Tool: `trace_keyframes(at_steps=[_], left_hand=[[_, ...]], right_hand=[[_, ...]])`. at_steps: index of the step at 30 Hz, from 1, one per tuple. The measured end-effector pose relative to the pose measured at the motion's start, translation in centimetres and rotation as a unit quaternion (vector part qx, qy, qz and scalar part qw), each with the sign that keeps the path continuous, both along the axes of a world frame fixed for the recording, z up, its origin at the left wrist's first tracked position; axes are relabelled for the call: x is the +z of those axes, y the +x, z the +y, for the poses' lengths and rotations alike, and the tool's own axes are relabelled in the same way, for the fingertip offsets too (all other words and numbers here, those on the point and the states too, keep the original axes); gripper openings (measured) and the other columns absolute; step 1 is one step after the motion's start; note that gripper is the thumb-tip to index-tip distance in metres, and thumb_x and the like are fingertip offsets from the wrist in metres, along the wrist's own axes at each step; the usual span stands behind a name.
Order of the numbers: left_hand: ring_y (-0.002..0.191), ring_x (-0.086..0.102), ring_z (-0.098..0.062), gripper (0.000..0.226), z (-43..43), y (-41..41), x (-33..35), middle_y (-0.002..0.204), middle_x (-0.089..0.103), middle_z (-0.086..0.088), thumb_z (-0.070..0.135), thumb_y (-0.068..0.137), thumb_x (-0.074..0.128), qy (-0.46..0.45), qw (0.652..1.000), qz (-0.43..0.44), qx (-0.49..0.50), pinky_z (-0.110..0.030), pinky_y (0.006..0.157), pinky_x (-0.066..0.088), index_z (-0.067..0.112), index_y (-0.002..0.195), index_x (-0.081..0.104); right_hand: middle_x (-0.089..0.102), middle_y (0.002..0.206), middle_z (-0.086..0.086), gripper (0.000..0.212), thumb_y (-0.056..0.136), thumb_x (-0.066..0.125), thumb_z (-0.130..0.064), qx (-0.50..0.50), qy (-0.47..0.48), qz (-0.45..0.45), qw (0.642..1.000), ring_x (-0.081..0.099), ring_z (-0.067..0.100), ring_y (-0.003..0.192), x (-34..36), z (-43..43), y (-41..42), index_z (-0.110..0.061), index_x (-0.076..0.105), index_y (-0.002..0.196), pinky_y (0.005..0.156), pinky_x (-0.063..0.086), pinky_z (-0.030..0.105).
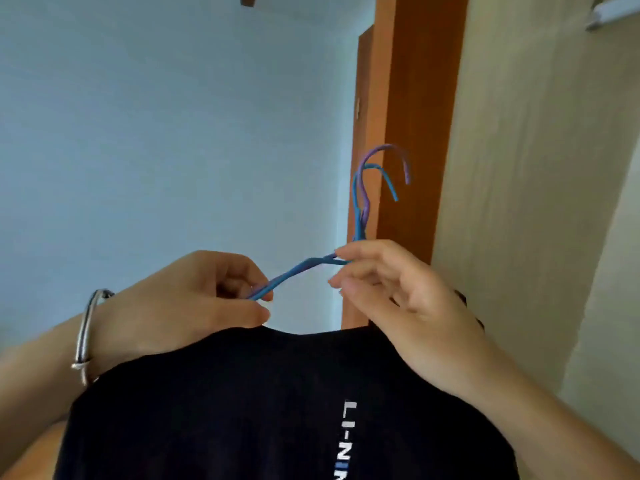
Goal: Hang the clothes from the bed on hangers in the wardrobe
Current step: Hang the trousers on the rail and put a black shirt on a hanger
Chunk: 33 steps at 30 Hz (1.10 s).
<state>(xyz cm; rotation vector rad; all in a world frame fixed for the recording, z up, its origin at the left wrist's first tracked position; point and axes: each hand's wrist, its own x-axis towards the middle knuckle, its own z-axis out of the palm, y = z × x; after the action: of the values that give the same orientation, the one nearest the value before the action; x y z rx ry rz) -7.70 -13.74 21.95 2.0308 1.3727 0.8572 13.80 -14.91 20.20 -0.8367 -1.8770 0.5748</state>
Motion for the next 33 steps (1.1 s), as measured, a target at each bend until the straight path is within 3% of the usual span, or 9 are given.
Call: trace_keyframes(at_steps=[4,9,13,14,17,20,22,28,33], left_hand=[[0.045,0.044,-0.004,0.021,-1.6,-6.9,-1.6,0.048,0.055,0.011,0.022,0.071,0.066,0.051,0.992,0.054,0.099,-0.008,0.046,0.035,0.039,0.082,0.06],[0.05,0.05,-0.011,0.029,-1.6,-14.0,-3.3,0.056,0.061,0.009,0.036,0.058,0.058,0.069,0.972,0.134,0.179,-0.022,0.056,0.044,0.041,0.087,0.058],[0.06,0.059,-0.025,0.044,-0.1,-20.4,-5.1,0.067,0.066,0.004,0.051,0.046,0.048,0.087,0.954,0.153,0.245,-0.04,0.066,0.051,0.042,0.088,0.058],[0.06,0.059,-0.025,0.042,0.6,-21.9,-5.6,0.065,0.066,0.005,0.051,0.047,0.049,0.092,0.95,0.15,0.258,-0.041,0.067,0.052,0.041,0.087,0.059],[0.061,0.06,-0.022,0.036,2.8,-26.5,-7.1,0.066,0.066,0.009,0.051,0.052,0.05,0.103,0.935,0.159,0.299,-0.038,0.065,0.053,0.042,0.085,0.059],[0.065,0.059,-0.01,0.005,4.8,-31.0,-8.2,0.073,0.066,0.014,0.037,0.071,0.067,0.12,0.917,0.152,0.349,-0.014,0.057,0.046,0.035,0.073,0.062],[0.07,0.058,-0.002,0.014,6.0,-32.9,-8.9,0.078,0.064,0.022,0.028,0.077,0.068,0.136,0.903,0.166,0.373,-0.007,0.059,0.041,0.036,0.069,0.061],[0.074,0.061,-0.004,0.006,9.8,-37.8,-11.6,0.084,0.063,0.027,0.048,0.077,0.059,0.105,0.884,0.187,0.416,-0.015,0.06,0.045,0.043,0.074,0.061],[0.075,0.053,-0.003,0.031,15.6,-41.3,-13.8,0.071,0.057,0.014,0.075,0.063,0.048,0.07,0.84,0.216,0.493,-0.018,0.069,0.044,0.044,0.059,0.048]], right_hand=[[0.063,0.093,-0.018,0.016,0.082,0.062,-0.039,-0.057,0.084,0.041,0.994,0.054,-0.011,0.087,-0.9,4.6,-3.4,-0.041,0.054,0.096,0.076,0.039,0.002],[0.062,0.1,-0.018,0.063,0.051,0.053,-0.07,0.069,-0.089,-0.094,0.989,0.056,-0.01,0.099,-3.8,10.4,-10.7,-0.044,0.051,0.108,0.087,0.042,0.013],[0.058,0.074,-0.012,0.029,0.072,0.06,-0.06,0.072,-0.047,-0.28,0.956,0.057,0.005,0.068,-6.4,14.9,-17.4,-0.04,0.056,0.093,0.07,0.046,0.02],[0.054,0.066,-0.009,0.017,0.08,0.057,-0.053,0.06,-0.033,-0.268,0.961,0.051,0.007,0.06,-6.9,16.5,-19.3,-0.036,0.057,0.083,0.065,0.043,0.022],[0.043,0.054,-0.006,0.023,0.09,0.051,-0.043,0.069,0.005,-0.233,0.97,0.038,0.008,0.051,-7.8,20.7,-25.2,-0.031,0.053,0.07,0.056,0.033,0.021],[0.048,0.055,-0.003,0.021,0.088,0.056,-0.038,0.128,-0.016,-0.167,0.977,0.04,0.008,0.052,-8.2,24.2,-30.6,-0.025,0.061,0.072,0.056,0.035,0.024],[0.056,0.056,-0.003,0.017,0.086,0.06,-0.034,0.157,-0.03,-0.142,0.977,0.046,0.004,0.051,-8.3,26.5,-33.6,-0.024,0.065,0.073,0.057,0.037,0.02],[0.065,0.062,-0.018,0.01,0.084,0.064,-0.028,0.228,-0.059,-0.126,0.964,0.06,-0.002,0.064,-10.3,32.7,-41.3,-0.024,0.069,0.076,0.06,0.042,0.008],[0.067,0.068,-0.003,0.009,0.084,0.065,-0.029,0.288,-0.047,-0.149,0.945,0.063,0.005,0.073,-11.8,39.8,-47.4,-0.022,0.07,0.081,0.065,0.047,0.012]])
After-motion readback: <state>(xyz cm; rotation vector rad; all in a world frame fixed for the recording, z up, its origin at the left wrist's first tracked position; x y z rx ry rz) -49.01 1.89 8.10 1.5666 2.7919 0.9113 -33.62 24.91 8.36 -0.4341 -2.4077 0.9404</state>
